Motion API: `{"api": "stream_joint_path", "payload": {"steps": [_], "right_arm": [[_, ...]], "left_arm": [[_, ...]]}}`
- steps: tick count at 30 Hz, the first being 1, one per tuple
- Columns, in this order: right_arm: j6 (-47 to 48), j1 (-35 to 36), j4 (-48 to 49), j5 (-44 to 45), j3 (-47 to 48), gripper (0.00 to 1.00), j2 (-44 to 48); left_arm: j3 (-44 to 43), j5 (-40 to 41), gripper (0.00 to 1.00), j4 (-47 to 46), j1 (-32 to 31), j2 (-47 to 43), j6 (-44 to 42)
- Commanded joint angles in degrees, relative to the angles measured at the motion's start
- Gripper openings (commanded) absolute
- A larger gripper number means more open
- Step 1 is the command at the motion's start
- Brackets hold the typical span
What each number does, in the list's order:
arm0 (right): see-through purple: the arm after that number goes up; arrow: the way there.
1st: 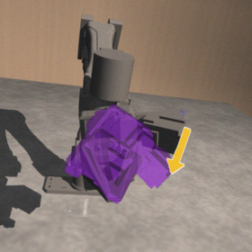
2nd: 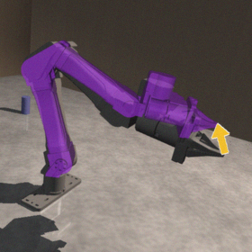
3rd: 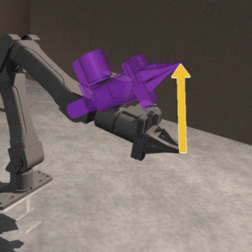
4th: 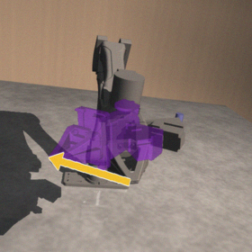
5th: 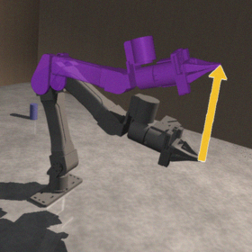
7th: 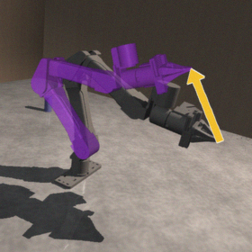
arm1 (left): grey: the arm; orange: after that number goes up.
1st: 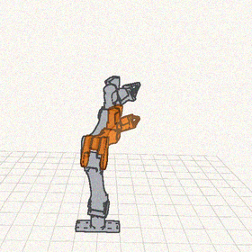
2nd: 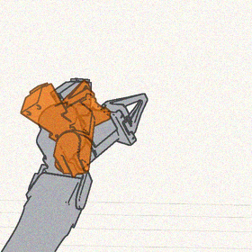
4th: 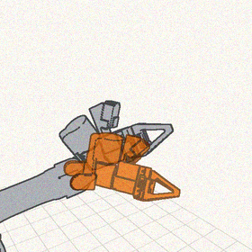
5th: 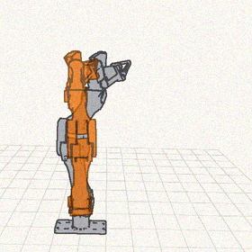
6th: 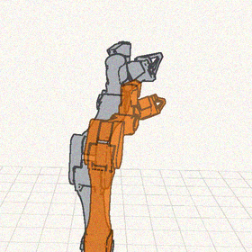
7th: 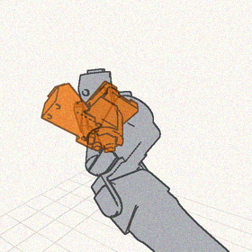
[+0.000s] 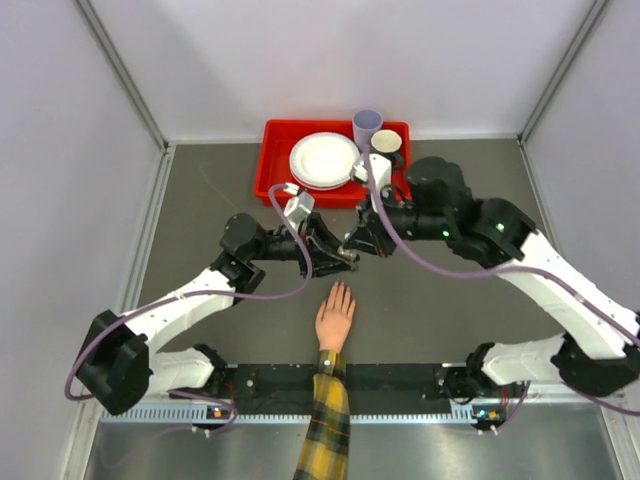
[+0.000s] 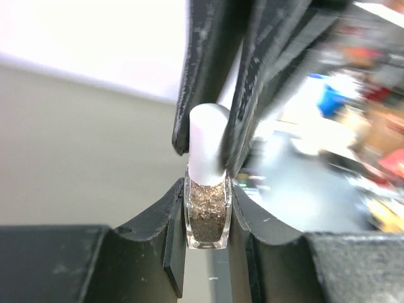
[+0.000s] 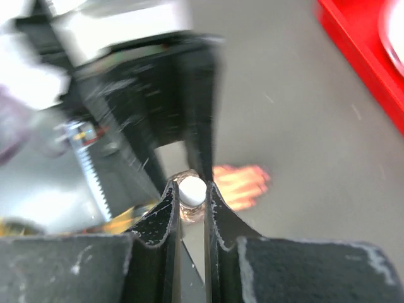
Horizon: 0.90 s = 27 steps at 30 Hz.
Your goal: Paint the nails
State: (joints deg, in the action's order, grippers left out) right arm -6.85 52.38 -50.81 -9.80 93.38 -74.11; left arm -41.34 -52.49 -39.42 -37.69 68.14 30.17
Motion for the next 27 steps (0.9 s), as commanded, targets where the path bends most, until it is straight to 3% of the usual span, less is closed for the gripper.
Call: {"api": "stream_joint_path", "payload": {"steps": [1, 3, 5, 8, 9, 10, 11, 13, 14, 17, 18, 20, 27], "right_arm": [[13.17, 0.27, 6.77, -20.16, -2.77, 0.0, 5.64], [14.05, -0.08, 5.46, -23.15, -0.93, 0.0, 4.77], [14.58, -0.08, 4.05, -24.38, -0.22, 0.0, 3.36], [13.97, -0.08, 5.63, -21.59, -1.53, 0.0, 4.14], [12.93, -0.09, 6.15, -20.44, -1.54, 0.0, 4.49], [11.96, -0.09, 7.29, -18.69, -1.45, 0.0, 4.93], [8.73, -0.09, 8.0, -12.76, -1.1, 0.21, 5.11], [4.51, 0.0, 8.36, -5.61, -0.14, 0.41, 4.94], [-0.57, 0.09, 7.4, 1.99, 1.7, 0.49, 3.98], [-13.38, 0.35, 3.37, 17.03, 5.56, 0.52, 1.08], [-16.15, 0.53, 2.21, 18.84, 6.36, 0.52, 0.29], [-20.81, 2.27, 0.89, 23.22, 9.08, 0.49, -1.99], [-21.45, 5.18, -6.04, 29.66, 19.19, 0.48, -10.69]], "left_arm": [[-1.02, -20.79, 0.0, -32.53, 1.13, 1.38, 24.17], [-1.55, -22.91, 0.0, -37.73, 1.13, 2.17, 27.91], [-3.03, -22.92, 0.0, -34.43, 1.13, 1.56, 26.62], [-5.58, -20.12, 0.0, -15.4, 1.13, -1.32, 13.73], [-6.55, -18.37, 0.0, -7.51, 1.13, -2.39, 3.24], [-7.52, -12.96, 0.0, 7.36, 1.22, -3.35, -2.6], [-9.61, -9.51, 0.0, 14.39, 1.13, -5.02, -7.54], [-10.25, 3.1, 0.0, 23.29, 0.95, -6.69, -16.44], [-10.08, 7.1, 0.0, 24.47, 0.87, -7.31, -18.2], [-7.8, 24.63, 0.0, 24.13, 0.34, -8.37, -19.89], [-7.53, 26.98, 0.0, 24.04, 0.16, -8.29, -20.15], [-7.79, 31.2, 0.0, 24.39, -0.62, -7.15, -20.42], [-7.7, 34.29, 0.0, 20.87, -2.56, -4.77, -19.1]]}}
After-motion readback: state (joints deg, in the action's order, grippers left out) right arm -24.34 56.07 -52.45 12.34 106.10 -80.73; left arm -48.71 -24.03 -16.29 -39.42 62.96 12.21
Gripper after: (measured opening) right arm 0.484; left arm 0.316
